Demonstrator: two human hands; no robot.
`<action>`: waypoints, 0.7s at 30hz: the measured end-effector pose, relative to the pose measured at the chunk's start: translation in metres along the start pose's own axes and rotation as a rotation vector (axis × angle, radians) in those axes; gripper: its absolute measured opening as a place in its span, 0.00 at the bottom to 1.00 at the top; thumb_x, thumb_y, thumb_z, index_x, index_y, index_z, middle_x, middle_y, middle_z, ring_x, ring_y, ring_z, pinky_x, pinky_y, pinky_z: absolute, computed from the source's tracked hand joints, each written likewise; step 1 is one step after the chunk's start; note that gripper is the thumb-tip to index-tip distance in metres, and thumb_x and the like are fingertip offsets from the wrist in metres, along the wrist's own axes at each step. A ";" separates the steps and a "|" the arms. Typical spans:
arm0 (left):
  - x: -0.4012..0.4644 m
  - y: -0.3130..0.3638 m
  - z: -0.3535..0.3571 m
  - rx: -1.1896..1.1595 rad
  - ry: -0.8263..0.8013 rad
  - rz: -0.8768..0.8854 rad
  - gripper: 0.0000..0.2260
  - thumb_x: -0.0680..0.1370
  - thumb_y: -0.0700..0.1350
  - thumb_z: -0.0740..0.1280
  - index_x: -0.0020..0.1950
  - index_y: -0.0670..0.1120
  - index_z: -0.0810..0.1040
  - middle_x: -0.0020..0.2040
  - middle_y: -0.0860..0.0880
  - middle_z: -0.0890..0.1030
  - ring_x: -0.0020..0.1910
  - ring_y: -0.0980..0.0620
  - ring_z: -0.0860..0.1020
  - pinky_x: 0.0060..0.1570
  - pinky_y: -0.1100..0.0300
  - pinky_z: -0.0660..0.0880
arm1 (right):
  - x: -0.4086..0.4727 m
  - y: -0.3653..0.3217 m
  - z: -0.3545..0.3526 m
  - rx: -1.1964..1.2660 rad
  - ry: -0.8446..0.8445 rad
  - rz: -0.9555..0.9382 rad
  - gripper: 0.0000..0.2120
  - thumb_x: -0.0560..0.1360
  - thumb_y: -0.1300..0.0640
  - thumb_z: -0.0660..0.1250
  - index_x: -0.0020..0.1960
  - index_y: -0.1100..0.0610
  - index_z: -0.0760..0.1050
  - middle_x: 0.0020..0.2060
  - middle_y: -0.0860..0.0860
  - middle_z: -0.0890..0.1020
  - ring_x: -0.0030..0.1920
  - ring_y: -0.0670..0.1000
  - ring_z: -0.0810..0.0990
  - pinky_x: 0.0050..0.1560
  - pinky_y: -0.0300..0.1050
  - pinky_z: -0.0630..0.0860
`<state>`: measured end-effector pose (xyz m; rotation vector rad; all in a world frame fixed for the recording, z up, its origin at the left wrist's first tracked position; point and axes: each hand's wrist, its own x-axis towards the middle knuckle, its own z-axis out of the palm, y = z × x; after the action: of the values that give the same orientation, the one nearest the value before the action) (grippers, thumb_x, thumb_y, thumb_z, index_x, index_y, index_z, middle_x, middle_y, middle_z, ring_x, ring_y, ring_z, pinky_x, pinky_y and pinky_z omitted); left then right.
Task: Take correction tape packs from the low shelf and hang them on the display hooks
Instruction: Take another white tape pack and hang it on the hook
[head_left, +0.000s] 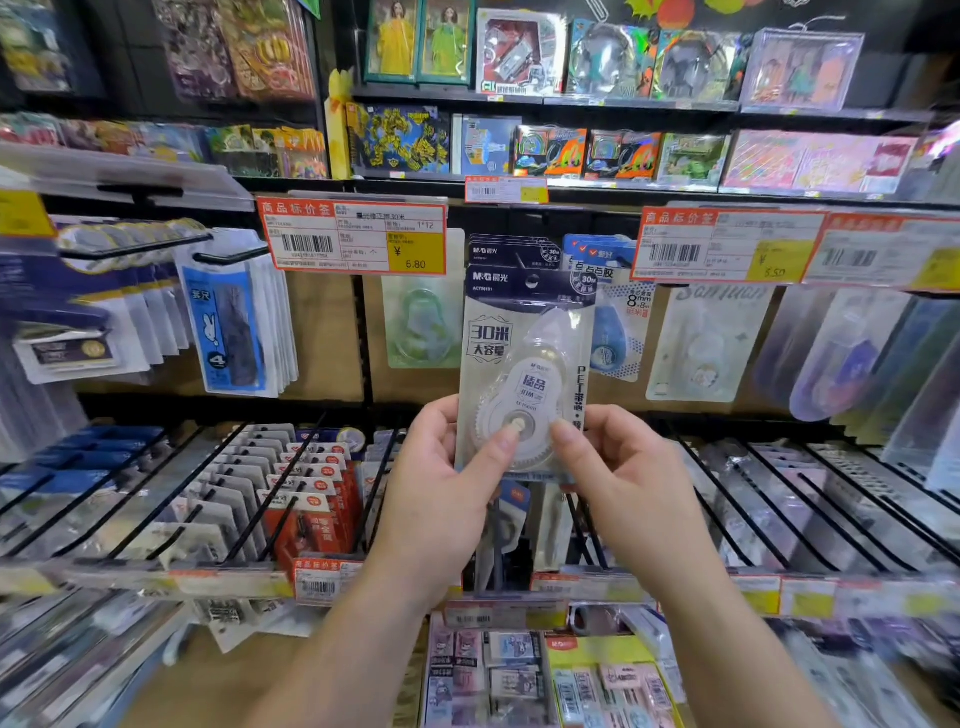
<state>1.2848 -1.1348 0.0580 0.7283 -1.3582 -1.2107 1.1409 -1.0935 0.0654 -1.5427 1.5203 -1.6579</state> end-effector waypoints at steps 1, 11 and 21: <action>0.001 -0.002 -0.001 0.022 0.008 0.000 0.18 0.71 0.50 0.71 0.60 0.51 0.75 0.51 0.53 0.86 0.50 0.57 0.84 0.45 0.63 0.80 | 0.001 0.002 -0.001 -0.019 -0.003 0.000 0.04 0.77 0.48 0.68 0.46 0.47 0.80 0.34 0.48 0.82 0.33 0.44 0.77 0.38 0.41 0.77; 0.019 -0.019 -0.015 0.495 0.152 0.005 0.10 0.73 0.57 0.73 0.49 0.56 0.76 0.40 0.54 0.83 0.37 0.63 0.81 0.35 0.63 0.78 | 0.017 0.018 0.000 -0.681 0.016 -0.048 0.14 0.76 0.36 0.62 0.45 0.47 0.73 0.32 0.44 0.77 0.36 0.42 0.75 0.34 0.43 0.70; 0.061 -0.028 -0.018 0.711 0.145 0.040 0.13 0.74 0.61 0.71 0.50 0.54 0.78 0.40 0.55 0.80 0.39 0.60 0.79 0.40 0.57 0.77 | 0.056 0.035 0.011 -0.730 0.023 -0.003 0.17 0.76 0.35 0.61 0.46 0.48 0.74 0.36 0.44 0.79 0.40 0.48 0.77 0.38 0.44 0.73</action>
<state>1.2841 -1.2035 0.0486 1.2456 -1.6780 -0.6063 1.1213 -1.1566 0.0564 -1.8507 2.2905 -1.1638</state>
